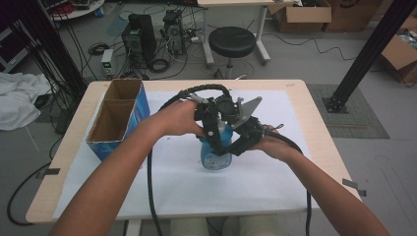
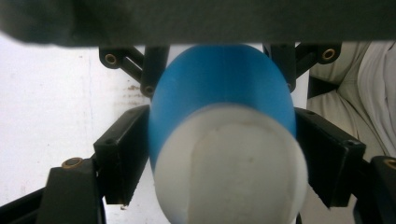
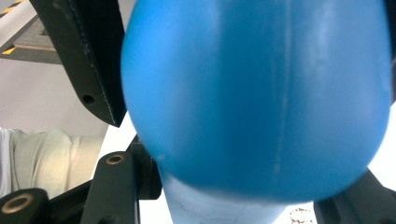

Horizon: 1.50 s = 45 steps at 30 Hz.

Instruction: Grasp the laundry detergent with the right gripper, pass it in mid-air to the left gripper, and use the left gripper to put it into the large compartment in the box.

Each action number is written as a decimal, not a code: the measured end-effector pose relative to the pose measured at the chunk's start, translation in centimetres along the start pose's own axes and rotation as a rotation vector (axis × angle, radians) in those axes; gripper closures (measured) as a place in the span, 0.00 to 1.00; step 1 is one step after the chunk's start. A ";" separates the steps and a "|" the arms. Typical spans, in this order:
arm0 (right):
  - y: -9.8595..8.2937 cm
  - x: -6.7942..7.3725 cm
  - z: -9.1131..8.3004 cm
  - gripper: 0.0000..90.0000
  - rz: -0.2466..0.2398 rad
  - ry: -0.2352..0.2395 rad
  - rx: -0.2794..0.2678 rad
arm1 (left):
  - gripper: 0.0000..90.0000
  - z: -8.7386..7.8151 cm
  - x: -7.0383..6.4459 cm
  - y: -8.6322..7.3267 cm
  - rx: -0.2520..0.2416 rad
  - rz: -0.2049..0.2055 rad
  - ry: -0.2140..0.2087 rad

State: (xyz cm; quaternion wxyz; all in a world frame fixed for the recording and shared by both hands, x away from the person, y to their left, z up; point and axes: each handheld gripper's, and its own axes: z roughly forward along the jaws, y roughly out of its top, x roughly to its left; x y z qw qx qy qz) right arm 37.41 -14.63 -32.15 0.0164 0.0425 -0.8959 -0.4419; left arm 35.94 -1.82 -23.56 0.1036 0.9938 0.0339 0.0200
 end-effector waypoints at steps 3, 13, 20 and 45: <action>0.0 0.0 0.0 0.49 0.000 0.002 0.000 | 0.31 0.0 0.0 0.0 -0.003 0.003 0.000; -0.1 -0.1 0.1 0.49 0.002 0.004 0.000 | 0.32 0.0 0.0 -0.1 -0.006 0.002 0.002; -0.1 -0.1 0.1 0.49 0.005 0.007 -0.004 | 0.34 0.0 0.0 0.0 -0.005 0.011 0.004; -0.1 0.1 0.1 0.49 -0.001 0.016 -0.015 | 0.42 -0.1 -0.2 0.0 -0.012 0.035 0.021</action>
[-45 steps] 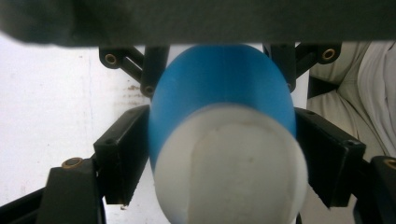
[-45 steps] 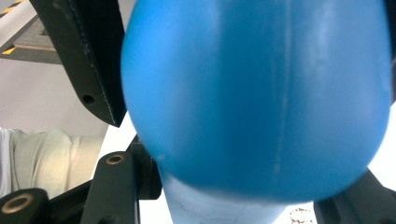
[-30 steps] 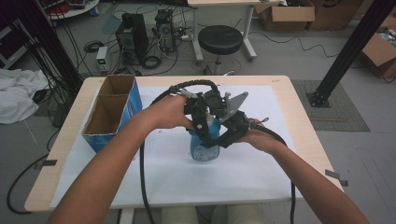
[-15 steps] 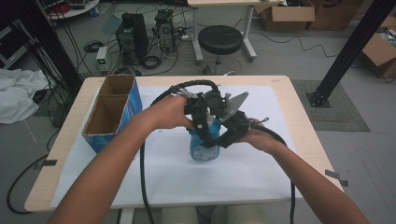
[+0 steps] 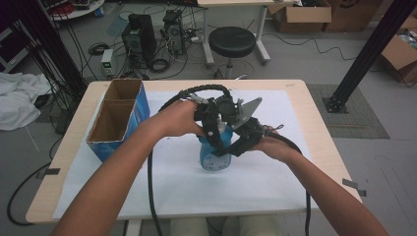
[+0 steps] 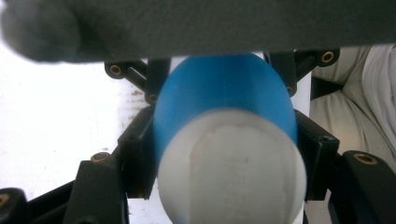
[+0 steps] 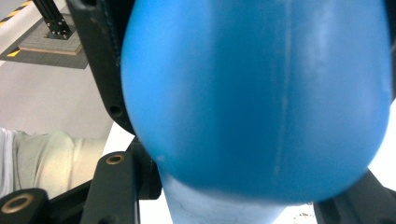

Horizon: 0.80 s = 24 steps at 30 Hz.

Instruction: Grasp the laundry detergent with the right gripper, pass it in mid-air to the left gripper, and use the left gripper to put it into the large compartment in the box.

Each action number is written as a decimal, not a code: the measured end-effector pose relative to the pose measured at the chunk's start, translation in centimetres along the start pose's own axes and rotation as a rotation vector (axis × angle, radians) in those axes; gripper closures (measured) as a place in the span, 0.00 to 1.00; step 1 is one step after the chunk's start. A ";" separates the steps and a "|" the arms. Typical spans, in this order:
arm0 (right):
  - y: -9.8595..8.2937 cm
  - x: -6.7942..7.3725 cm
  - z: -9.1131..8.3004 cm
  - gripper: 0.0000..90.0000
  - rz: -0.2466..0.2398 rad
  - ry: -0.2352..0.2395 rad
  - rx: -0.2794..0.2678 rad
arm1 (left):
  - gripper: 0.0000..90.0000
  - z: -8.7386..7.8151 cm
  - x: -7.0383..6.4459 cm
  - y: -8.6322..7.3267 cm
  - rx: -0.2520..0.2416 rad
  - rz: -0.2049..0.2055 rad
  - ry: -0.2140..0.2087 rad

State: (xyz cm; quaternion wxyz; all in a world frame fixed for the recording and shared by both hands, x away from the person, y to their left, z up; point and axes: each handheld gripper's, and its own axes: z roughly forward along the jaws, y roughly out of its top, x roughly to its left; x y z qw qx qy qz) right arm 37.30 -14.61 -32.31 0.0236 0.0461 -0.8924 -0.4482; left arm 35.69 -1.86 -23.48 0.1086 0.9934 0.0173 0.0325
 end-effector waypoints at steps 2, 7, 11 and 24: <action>0.0 0.0 0.0 0.49 -0.002 -0.001 -0.004 | 0.42 0.0 -0.1 0.0 -0.002 0.001 0.003; -0.1 0.1 -0.1 0.48 -0.001 0.007 -0.027 | 0.42 -0.4 -0.3 0.0 -0.008 0.009 0.008; -0.4 0.0 -0.6 0.32 -0.006 -0.016 -0.044 | 0.42 -0.9 -0.4 -0.1 -0.001 0.003 0.019; -3.5 -0.2 -4.8 0.17 0.104 -0.102 0.078 | 0.42 -4.1 0.7 -2.6 -0.022 -0.291 0.096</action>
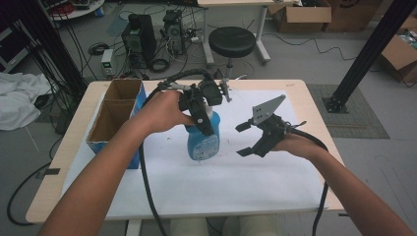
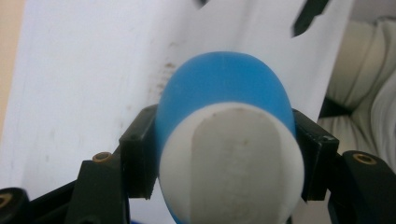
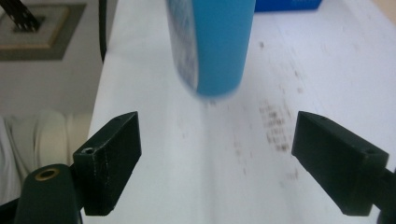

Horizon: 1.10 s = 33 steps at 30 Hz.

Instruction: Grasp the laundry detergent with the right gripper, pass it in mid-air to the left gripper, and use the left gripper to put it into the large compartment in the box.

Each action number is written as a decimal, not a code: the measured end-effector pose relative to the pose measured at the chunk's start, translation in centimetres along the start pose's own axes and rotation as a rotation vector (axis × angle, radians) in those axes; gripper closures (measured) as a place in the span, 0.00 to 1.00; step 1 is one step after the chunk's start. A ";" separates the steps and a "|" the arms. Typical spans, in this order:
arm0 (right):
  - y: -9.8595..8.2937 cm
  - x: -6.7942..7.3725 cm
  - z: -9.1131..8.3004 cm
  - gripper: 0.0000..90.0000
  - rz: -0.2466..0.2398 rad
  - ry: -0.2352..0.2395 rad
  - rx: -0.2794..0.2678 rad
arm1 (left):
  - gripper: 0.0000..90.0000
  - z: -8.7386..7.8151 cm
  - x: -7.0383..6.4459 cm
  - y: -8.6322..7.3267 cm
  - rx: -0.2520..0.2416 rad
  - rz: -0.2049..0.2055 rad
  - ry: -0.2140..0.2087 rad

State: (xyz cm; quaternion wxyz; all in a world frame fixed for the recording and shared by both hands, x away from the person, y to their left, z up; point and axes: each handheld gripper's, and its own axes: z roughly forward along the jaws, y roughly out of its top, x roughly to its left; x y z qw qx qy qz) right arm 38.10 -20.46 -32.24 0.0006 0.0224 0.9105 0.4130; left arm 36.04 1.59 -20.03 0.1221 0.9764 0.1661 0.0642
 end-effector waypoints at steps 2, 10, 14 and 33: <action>-0.3 -0.1 -0.7 0.17 0.004 -0.010 0.035 | 0.42 -0.6 0.4 -0.3 0.001 -0.078 0.044; -1.0 -0.1 -3.1 0.17 0.025 -0.017 0.133 | 0.42 -2.5 1.6 -1.3 -0.018 -0.285 0.141; -1.3 0.1 -4.4 0.18 0.018 -0.026 0.188 | 0.42 -3.6 2.0 -1.8 -0.036 -0.373 0.154; -2.7 0.9 -7.0 0.18 0.001 -0.018 0.338 | 0.42 -10.1 4.1 -4.3 -0.075 -0.677 0.233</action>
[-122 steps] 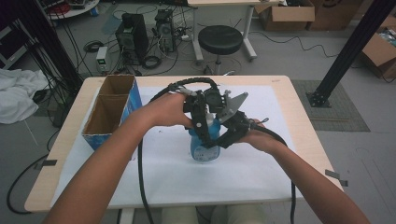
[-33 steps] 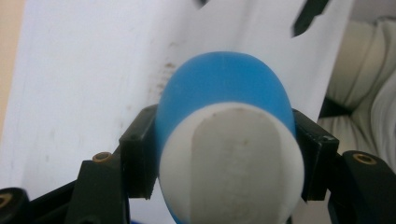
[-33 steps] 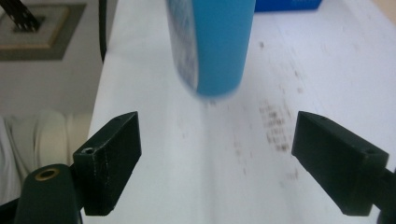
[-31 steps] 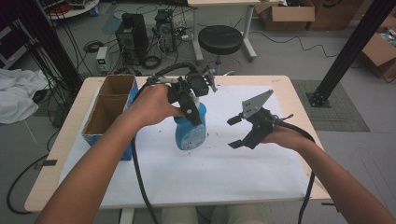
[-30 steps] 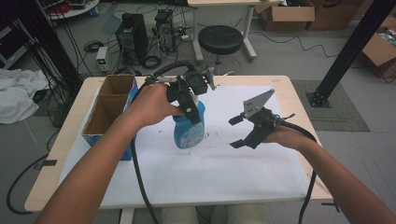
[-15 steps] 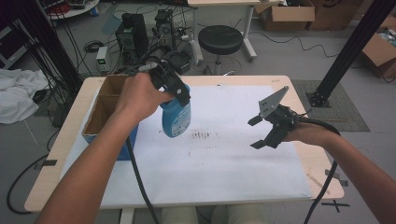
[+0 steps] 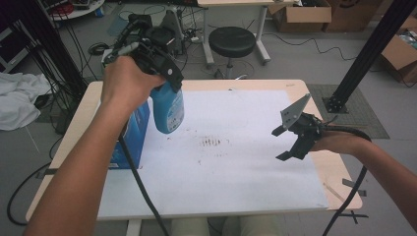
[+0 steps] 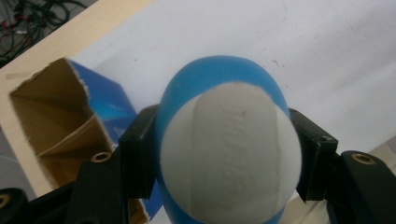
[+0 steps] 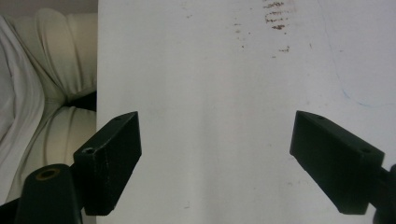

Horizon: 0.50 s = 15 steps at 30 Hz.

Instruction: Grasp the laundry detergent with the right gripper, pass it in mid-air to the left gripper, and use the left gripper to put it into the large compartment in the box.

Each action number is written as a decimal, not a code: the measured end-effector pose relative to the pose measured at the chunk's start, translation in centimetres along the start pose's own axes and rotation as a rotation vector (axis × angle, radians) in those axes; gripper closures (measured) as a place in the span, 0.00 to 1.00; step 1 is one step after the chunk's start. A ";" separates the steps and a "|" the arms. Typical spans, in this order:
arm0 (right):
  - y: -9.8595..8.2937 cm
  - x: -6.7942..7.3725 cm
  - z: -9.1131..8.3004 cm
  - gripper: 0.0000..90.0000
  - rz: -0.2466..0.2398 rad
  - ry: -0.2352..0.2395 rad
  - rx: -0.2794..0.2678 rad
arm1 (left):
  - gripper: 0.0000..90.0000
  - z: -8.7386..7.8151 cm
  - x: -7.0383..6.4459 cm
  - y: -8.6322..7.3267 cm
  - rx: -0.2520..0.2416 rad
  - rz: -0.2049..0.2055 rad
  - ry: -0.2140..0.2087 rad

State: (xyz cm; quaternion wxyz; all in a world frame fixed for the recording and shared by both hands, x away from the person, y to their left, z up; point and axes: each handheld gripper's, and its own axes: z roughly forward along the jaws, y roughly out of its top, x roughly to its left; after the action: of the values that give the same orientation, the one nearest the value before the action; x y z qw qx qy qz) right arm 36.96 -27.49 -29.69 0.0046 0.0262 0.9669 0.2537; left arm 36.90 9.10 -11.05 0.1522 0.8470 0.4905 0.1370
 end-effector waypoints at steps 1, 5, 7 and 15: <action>0.0 -0.1 -0.1 0.18 -0.001 -0.002 0.002 | 0.42 -0.4 0.3 0.0 -0.004 -0.015 0.007; 0.1 -0.2 -0.8 0.18 -0.003 -0.007 0.009 | 0.42 -1.6 1.5 -0.2 -0.005 -0.069 0.023; 0.1 -0.1 -1.0 0.18 -0.003 -0.010 0.013 | 0.42 -2.0 2.0 -0.3 -0.008 -0.098 0.033; -0.3 -0.1 -1.0 0.18 -0.009 -0.012 0.031 | 0.42 -3.6 4.7 -0.7 0.008 -0.199 0.067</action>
State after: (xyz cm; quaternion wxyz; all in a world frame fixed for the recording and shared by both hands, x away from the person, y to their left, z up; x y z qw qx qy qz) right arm 37.06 -28.27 -29.02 0.0110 0.0234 0.9707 0.2388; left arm 37.20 13.94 -7.63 0.1452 0.7897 0.5774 0.1476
